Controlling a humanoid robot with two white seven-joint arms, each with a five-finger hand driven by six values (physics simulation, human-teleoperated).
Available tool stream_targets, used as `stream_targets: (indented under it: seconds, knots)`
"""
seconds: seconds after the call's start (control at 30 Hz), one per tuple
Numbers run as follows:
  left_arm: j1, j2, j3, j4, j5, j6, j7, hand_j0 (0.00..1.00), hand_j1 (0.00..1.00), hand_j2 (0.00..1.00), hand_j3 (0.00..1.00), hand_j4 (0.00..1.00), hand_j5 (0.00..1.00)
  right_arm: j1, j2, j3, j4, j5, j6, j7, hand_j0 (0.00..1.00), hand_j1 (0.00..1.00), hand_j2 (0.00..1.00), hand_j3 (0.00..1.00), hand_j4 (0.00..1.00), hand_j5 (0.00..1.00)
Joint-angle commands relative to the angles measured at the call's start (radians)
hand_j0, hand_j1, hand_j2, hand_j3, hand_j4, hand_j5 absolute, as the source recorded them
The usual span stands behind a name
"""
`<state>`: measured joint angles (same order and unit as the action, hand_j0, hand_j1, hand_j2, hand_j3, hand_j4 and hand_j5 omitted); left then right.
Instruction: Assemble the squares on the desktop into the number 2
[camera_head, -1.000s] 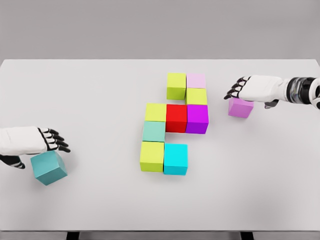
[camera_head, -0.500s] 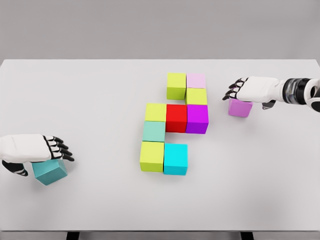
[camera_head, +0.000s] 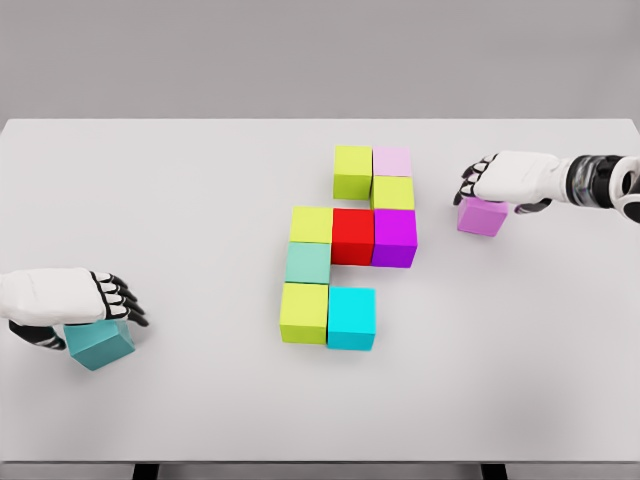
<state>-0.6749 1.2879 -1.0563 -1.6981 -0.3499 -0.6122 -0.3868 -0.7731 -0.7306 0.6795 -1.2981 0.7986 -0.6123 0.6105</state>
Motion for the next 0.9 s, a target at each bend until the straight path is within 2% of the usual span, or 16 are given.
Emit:
stream_targets:
  seconds: [0.0, 0.03, 0.13, 0.27, 0.43, 0.5, 0.67, 0.77, 0.87]
  knots:
    - [0.000, 0.001, 0.001, 0.000, 0.005, 0.001, 0.000, 0.79, 0.79, 0.79, 0.79, 0.79, 0.79, 0.000, -0.001, -0.003, -0.003, -0.006, 0.001, 0.000, 0.69, 0.69, 0.69, 0.69, 0.69, 0.69]
    - [0.000, 0.001, 0.001, 0.000, 0.005, 0.001, 0.000, 0.73, 0.73, 0.73, 0.73, 0.73, 0.73, 0.000, 0.000, -0.003, -0.003, -0.009, 0.001, 0.000, 0.68, 0.68, 0.68, 0.68, 0.68, 0.68]
    - [0.000, 0.001, -0.001, 0.000, 0.005, 0.001, 0.000, 0.67, 0.67, 0.67, 0.67, 0.67, 0.67, 0.000, 0.004, -0.001, -0.006, -0.009, 0.001, 0.000, 0.66, 0.66, 0.66, 0.66, 0.66, 0.66]
    - [0.000, 0.001, -0.001, 0.000, 0.005, 0.001, -0.012, 0.54, 0.54, 0.54, 0.54, 0.54, 0.54, 0.000, 0.010, -0.001, -0.006, -0.009, 0.001, 0.000, 0.66, 0.66, 0.66, 0.66, 0.66, 0.66]
    - [0.000, -0.001, 0.009, 0.001, 0.003, 0.001, -0.014, 0.45, 0.45, 0.45, 0.45, 0.45, 0.45, 0.006, -0.001, -0.017, -0.013, -0.018, 0.001, 0.000, 0.64, 0.64, 0.64, 0.64, 0.64, 0.64]
    - [-0.002, -0.007, 0.010, 0.001, 0.006, 0.001, -0.012, 0.44, 0.44, 0.44, 0.44, 0.44, 0.44, 0.011, -0.009, -0.031, -0.032, -0.041, 0.001, 0.000, 0.63, 0.63, 0.63, 0.63, 0.63, 0.63]
    - [-0.017, -0.032, 0.079, 0.011, 0.032, 0.001, -0.007, 0.45, 0.45, 0.45, 0.45, 0.45, 0.45, 0.018, -0.010, -0.060, -0.041, -0.087, 0.001, 0.000, 0.62, 0.62, 0.62, 0.62, 0.62, 0.62]
    - [-0.026, -0.098, 0.107, 0.034, 0.034, 0.001, -0.006, 0.44, 0.44, 0.44, 0.44, 0.44, 0.44, 0.026, -0.016, -0.060, -0.063, -0.093, 0.001, 0.000, 0.62, 0.62, 0.62, 0.62, 0.62, 0.62]
    - [-0.043, -0.167, 0.116, 0.049, 0.028, 0.001, -0.012, 0.40, 0.40, 0.40, 0.40, 0.40, 0.40, 0.043, -0.090, -0.069, -0.115, -0.173, 0.001, 0.000, 0.62, 0.62, 0.62, 0.62, 0.62, 0.62]
